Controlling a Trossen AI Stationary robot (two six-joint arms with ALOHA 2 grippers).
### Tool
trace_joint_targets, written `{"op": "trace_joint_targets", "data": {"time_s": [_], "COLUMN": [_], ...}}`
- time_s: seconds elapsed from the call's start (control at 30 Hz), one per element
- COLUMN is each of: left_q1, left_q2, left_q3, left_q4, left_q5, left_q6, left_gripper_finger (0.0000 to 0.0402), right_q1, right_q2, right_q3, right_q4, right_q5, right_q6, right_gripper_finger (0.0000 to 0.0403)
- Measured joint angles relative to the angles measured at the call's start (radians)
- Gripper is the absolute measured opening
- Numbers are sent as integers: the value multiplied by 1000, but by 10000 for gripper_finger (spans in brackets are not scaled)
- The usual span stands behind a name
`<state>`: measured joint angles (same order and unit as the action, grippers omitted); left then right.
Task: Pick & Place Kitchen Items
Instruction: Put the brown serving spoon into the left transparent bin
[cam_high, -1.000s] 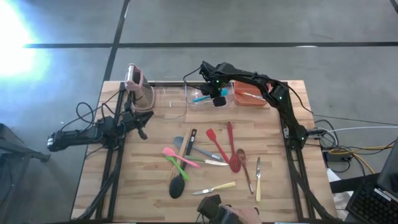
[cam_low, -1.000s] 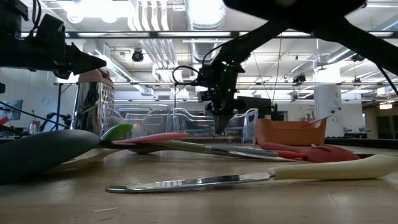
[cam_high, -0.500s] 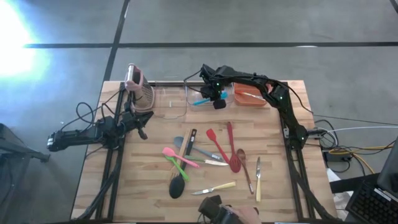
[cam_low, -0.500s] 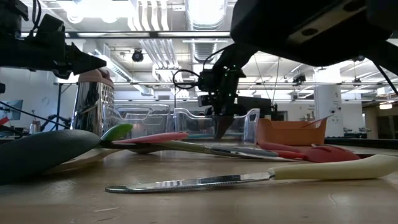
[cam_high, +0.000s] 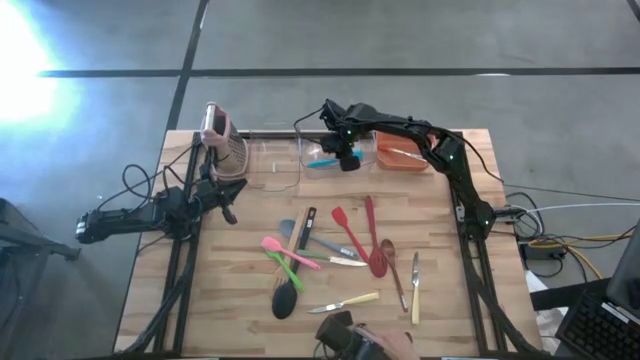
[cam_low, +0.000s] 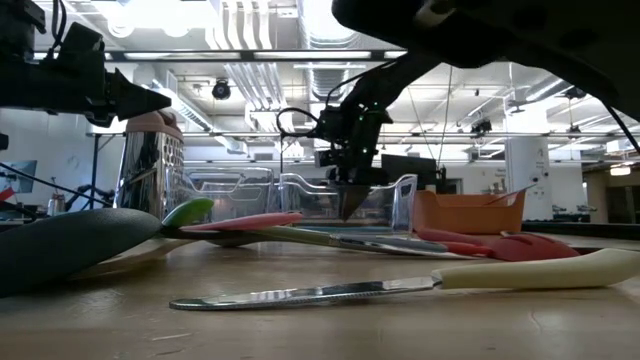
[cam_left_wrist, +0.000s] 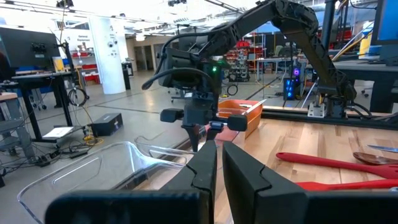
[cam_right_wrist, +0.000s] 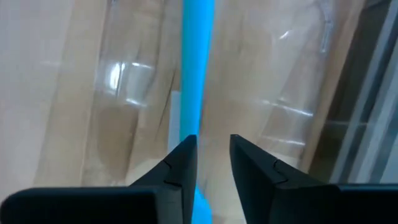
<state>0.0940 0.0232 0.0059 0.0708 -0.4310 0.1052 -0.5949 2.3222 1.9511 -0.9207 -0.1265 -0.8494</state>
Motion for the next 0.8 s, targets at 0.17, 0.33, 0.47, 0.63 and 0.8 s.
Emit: {"op": "trace_joint_targets", "data": {"time_s": [0.17, 0.33, 0.47, 0.63, 0.8], "left_q1": [0, 0, 0, 0, 0], "left_q2": [0, 0, 0, 0, 0], "left_q3": [0, 0, 0, 0, 0], "left_q4": [0, 0, 0, 0, 0], "left_q5": [0, 0, 0, 0, 0], "left_q6": [0, 0, 0, 0, 0], "left_gripper_finger": [30, 30, 30, 30, 30], "right_q1": [1, 5, 9, 10, 13], "right_q2": [0, -8, -11, -13, -16], "right_q3": [7, 40, 100, 194, 292], "right_q4": [12, -2, -62, -154, -249], "right_q5": [13, 86, 101, 103, 104], "right_q6": [18, 49, 59, 108, 157], "right_gripper_finger": [112, 126, 133, 128, 110]}}
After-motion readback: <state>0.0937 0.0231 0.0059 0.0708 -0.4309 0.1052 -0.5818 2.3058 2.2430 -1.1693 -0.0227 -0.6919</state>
